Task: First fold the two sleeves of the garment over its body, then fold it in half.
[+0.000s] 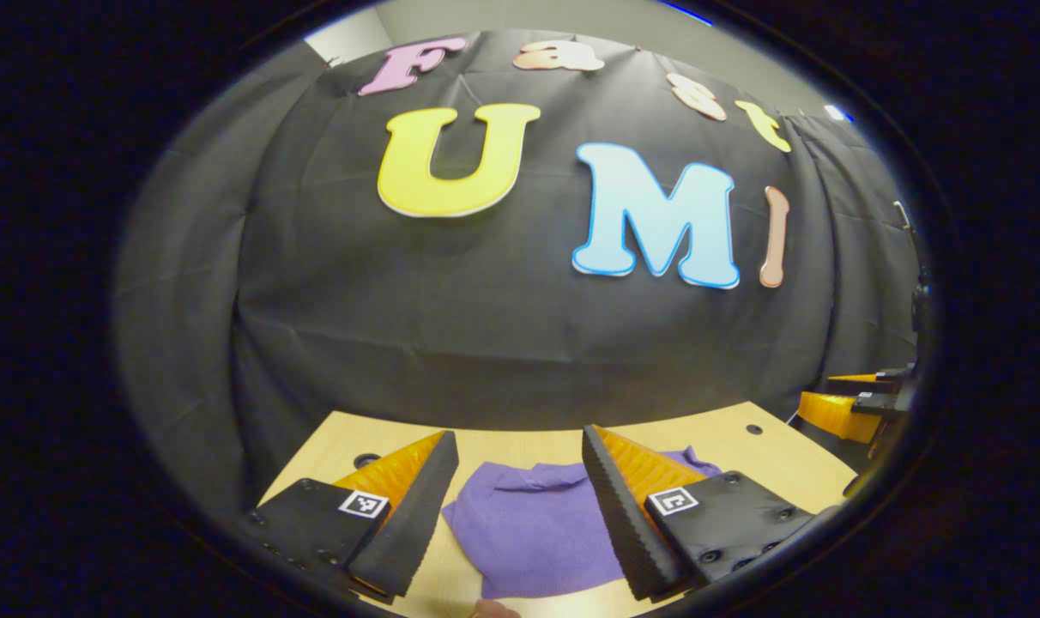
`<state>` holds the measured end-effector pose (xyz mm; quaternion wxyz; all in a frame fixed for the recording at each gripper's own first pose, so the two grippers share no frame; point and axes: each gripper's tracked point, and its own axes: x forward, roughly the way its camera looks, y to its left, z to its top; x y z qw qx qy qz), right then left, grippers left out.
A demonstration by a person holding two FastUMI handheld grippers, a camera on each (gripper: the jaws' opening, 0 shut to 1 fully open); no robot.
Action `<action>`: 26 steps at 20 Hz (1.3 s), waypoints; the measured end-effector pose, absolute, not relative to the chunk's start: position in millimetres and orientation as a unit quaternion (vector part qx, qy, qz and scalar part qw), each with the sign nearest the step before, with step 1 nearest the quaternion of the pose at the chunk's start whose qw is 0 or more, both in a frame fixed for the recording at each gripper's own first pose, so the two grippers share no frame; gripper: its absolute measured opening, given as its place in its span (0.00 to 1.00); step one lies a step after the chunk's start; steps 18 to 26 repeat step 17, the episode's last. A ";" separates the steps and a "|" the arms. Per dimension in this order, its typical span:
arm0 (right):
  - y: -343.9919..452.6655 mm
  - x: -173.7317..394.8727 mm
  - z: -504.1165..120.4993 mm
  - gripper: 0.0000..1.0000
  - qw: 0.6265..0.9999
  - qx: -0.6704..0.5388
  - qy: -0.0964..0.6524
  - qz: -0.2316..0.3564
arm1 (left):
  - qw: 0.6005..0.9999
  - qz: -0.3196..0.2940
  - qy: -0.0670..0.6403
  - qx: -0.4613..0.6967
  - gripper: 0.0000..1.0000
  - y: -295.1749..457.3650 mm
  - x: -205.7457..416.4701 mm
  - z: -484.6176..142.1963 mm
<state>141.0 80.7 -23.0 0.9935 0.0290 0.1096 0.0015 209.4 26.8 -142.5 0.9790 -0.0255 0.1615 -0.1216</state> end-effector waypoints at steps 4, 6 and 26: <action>82.1 109.4 5.6 0.78 0.997 0.033 0.070 0.009 | 0.986 -0.130 0.101 -0.026 0.93 17.1 174.7 -86.4; 79.8 96.5 17.8 0.78 0.998 0.029 0.049 0.015 | 0.988 -0.128 0.081 -0.026 0.92 13.5 157.6 -70.5; 54.1 26.7 46.6 0.78 0.998 0.034 -0.011 0.055 | 0.993 -0.085 0.074 -0.019 0.93 -5.3 74.9 -57.6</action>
